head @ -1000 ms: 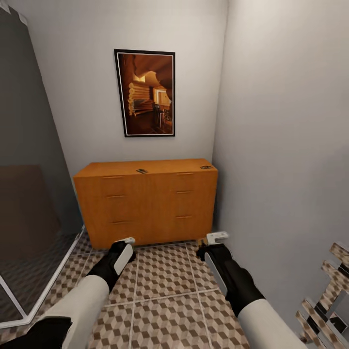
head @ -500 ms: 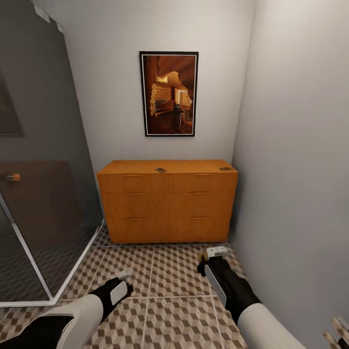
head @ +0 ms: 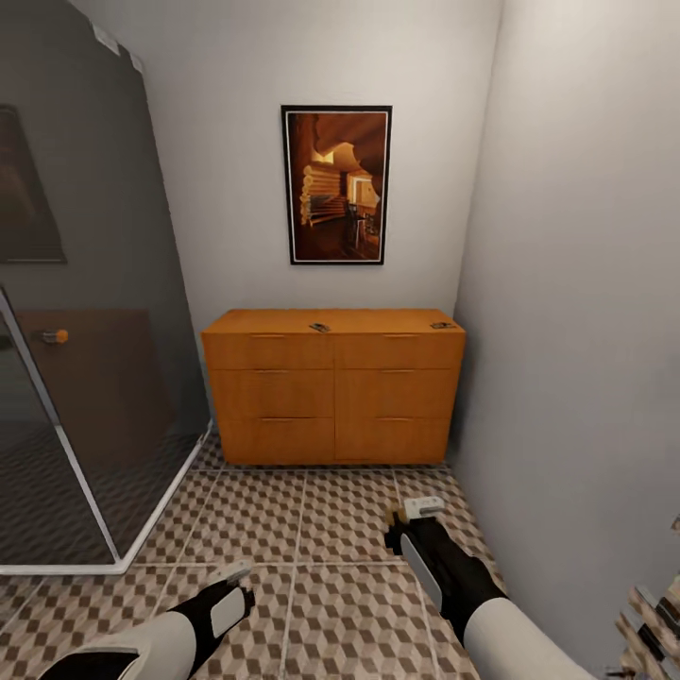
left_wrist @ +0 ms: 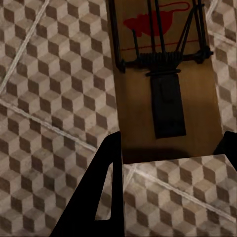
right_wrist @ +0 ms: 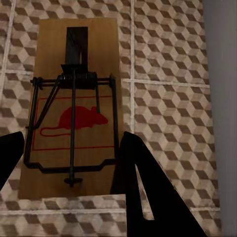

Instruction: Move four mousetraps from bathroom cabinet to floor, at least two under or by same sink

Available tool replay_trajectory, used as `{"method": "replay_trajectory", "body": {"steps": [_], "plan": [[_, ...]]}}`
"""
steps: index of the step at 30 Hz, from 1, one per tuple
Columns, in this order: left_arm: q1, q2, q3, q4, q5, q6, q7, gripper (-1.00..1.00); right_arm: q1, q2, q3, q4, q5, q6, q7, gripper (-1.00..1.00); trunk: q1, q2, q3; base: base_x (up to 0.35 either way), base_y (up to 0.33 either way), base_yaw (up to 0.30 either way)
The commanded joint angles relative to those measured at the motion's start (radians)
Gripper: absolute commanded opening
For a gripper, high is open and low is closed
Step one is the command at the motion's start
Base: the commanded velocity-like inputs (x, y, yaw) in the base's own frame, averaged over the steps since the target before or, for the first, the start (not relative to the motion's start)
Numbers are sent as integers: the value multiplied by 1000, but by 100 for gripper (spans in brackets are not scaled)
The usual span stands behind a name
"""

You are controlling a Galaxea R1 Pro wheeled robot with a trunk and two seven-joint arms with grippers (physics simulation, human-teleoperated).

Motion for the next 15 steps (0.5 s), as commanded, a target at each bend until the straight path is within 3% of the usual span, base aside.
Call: {"method": "replay_trajectory", "body": {"steps": [1,10,15], "plan": [[0,0,1,-1,-1,4,6,-100,-1,-1,6,0,-14,2,-7,-100,-1,-1,-1,-347,0,0],[0,0,1,-1,-2,4,3,-100,0,0,11,78,-3,-4,59,-100,-1,-1,-1,-348,0,0],[0,0,1,-1,-3,4,3,-100,0,-2,11,166,0,-115,64,-100,-1,-1,-1,-348,0,117]]}}
